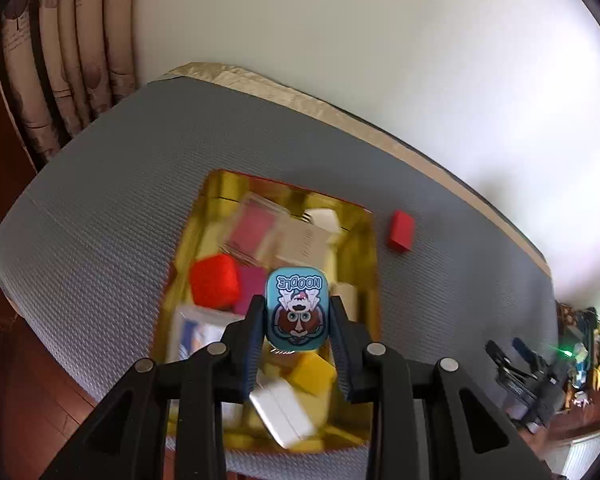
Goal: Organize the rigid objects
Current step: 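Carry the blue tag to the tray with the left gripper while the right grasps the red block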
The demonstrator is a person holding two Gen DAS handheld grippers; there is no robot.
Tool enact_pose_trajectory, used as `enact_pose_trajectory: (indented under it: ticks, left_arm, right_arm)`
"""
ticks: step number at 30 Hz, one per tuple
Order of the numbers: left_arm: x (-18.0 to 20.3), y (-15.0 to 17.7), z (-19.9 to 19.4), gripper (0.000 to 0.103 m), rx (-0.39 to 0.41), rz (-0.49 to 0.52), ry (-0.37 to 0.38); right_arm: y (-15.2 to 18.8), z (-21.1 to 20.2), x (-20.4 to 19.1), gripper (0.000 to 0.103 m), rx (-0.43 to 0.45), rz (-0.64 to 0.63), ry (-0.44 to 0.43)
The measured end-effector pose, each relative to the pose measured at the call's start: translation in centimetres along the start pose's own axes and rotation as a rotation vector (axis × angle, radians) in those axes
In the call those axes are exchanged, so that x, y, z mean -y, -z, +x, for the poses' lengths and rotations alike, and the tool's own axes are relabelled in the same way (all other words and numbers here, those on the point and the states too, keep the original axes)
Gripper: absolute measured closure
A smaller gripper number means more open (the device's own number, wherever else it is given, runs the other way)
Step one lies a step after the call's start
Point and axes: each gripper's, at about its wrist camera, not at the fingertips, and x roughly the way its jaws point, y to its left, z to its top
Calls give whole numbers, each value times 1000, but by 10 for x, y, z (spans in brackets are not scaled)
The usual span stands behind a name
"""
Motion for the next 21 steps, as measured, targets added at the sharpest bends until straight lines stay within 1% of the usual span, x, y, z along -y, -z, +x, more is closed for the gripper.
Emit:
enact_pose_trajectory:
  ticks: [3, 5, 9, 11, 13, 17, 21]
  left_arm:
    - [-13, -9, 13, 72, -8, 9, -16]
    - [-19, -16, 27, 72, -14, 13, -25]
    - [-29, -28, 51, 72, -18, 10, -50]
    - [-32, -32, 58, 72, -16, 9, -57]
    - [-34, -35, 65, 72, -18, 9, -58]
    - [-37, -37, 68, 72, 2, 19, -59]
    - [-37, -39, 67, 72, 22, 37, -67]
  right_arm:
    - [-19, 0, -35, 1, -3, -42, -48]
    - [-32, 3, -49, 1, -17, -42, -86]
    - [-58, 18, -67, 1, -45, -5, -153]
    - [-76, 29, -78, 1, -67, 29, -197]
    - [-90, 39, -90, 1, -84, 49, -222]
    - [-114, 55, -115, 1, -89, 24, -218]
    - [-124, 65, -132, 1, -98, 10, -199]
